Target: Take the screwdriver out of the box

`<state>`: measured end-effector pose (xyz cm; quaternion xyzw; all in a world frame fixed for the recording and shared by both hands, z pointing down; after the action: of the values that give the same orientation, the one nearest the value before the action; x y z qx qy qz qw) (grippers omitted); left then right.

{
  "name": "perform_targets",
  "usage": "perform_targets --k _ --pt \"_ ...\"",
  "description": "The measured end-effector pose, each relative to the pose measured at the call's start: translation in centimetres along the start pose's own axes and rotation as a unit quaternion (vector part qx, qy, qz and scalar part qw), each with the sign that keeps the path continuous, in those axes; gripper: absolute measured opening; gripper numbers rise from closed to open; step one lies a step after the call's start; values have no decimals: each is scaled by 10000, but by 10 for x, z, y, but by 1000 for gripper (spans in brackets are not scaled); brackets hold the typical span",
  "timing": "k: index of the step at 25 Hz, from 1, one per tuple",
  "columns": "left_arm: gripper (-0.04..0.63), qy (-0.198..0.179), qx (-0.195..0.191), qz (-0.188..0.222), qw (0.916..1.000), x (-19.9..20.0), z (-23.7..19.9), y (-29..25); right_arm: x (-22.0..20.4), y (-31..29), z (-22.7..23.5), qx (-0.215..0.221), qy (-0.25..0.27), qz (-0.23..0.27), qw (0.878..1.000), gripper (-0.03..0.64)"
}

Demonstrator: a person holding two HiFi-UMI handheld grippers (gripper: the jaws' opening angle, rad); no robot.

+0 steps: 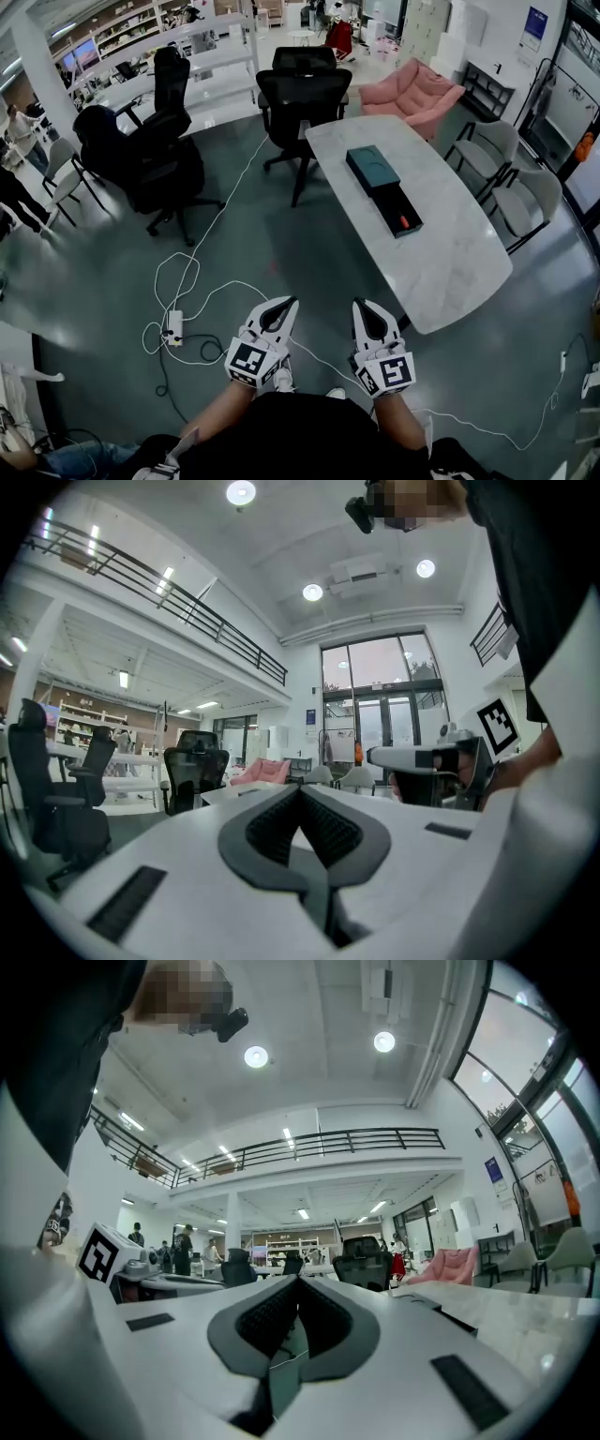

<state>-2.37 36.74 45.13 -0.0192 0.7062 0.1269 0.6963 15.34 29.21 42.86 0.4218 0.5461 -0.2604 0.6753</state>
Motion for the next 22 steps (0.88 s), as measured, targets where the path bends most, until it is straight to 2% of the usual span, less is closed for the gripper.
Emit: perform_targets --k 9,15,22 --pt "6 185 -97 -21 9998 1 -32 10 -7 -27 -22 -139 94 -90 9998 23" --pt "5 110 -176 -13 9998 3 -61 21 -17 -43 -46 -144 263 -208 9993 23" --pt "6 264 -177 -49 9995 -7 -73 33 -30 -39 -51 -370 3 -265 9990 23"
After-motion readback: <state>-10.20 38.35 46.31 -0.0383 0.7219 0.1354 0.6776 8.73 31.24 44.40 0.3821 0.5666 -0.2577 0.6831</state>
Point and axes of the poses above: the fingertips, and each gripper's own axes: y backward along the fingers, z to its right, x out of its top, the point moved 6 cm from there along y, backward along the fingers, and after that the axes turned 11 degrees about z, right-handed, at the moved point
